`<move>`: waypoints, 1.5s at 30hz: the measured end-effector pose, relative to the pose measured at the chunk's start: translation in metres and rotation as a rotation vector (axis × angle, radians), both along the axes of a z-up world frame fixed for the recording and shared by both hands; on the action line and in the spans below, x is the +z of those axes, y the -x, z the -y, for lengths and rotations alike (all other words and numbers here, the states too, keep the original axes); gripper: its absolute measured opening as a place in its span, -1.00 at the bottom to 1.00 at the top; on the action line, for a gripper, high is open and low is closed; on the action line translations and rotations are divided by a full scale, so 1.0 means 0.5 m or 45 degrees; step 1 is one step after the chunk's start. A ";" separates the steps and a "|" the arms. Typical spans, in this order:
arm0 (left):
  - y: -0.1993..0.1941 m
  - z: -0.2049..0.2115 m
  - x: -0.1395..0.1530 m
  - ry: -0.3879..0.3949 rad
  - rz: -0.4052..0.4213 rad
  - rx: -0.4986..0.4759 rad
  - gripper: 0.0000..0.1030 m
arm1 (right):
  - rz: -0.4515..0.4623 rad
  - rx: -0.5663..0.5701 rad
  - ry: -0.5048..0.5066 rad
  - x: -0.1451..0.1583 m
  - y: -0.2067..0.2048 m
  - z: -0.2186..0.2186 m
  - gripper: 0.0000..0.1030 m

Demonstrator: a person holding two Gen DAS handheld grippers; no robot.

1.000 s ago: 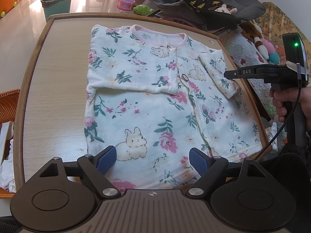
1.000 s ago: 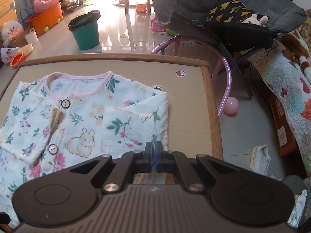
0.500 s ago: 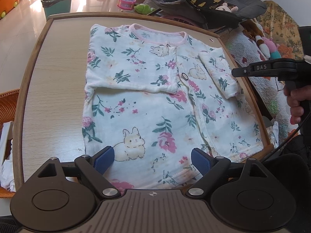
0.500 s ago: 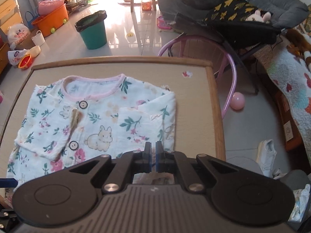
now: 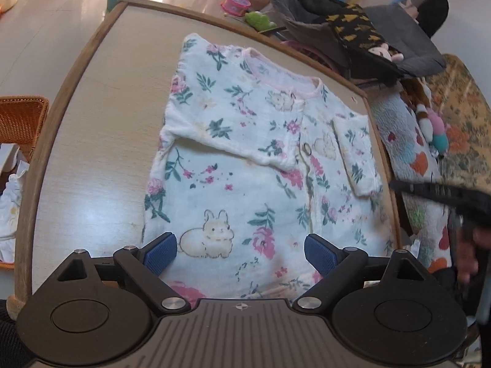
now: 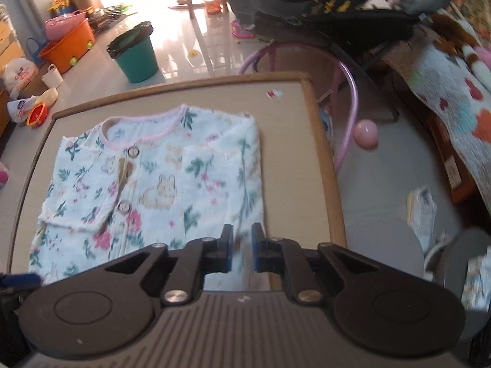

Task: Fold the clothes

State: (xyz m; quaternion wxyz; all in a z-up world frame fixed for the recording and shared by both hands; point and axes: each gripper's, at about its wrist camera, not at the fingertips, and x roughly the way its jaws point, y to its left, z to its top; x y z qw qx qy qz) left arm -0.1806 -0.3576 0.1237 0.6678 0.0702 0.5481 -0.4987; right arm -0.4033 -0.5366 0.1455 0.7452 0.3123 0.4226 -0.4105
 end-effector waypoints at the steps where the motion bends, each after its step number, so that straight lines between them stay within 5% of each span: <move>1: 0.002 0.003 0.010 0.010 0.018 0.002 0.77 | 0.005 -0.007 -0.002 -0.004 0.008 -0.018 -0.38; 8: 0.012 0.053 0.071 0.013 0.152 0.029 0.73 | 0.040 0.033 0.044 -0.047 0.039 -0.139 -0.34; 15: 0.017 0.158 0.098 -0.050 0.201 0.011 0.31 | 0.008 0.065 0.175 -0.058 0.043 -0.157 -0.34; 19: 0.033 0.229 0.094 -0.115 0.235 -0.040 0.02 | 0.051 0.058 0.118 -0.066 0.045 -0.149 -0.34; 28: 0.039 0.348 0.072 -0.234 0.275 -0.006 -0.18 | 0.072 0.030 0.075 -0.080 0.057 -0.140 -0.34; 45: 0.030 0.401 0.027 -0.349 0.348 -0.032 -0.76 | 0.105 0.005 0.038 -0.083 0.060 -0.132 -0.34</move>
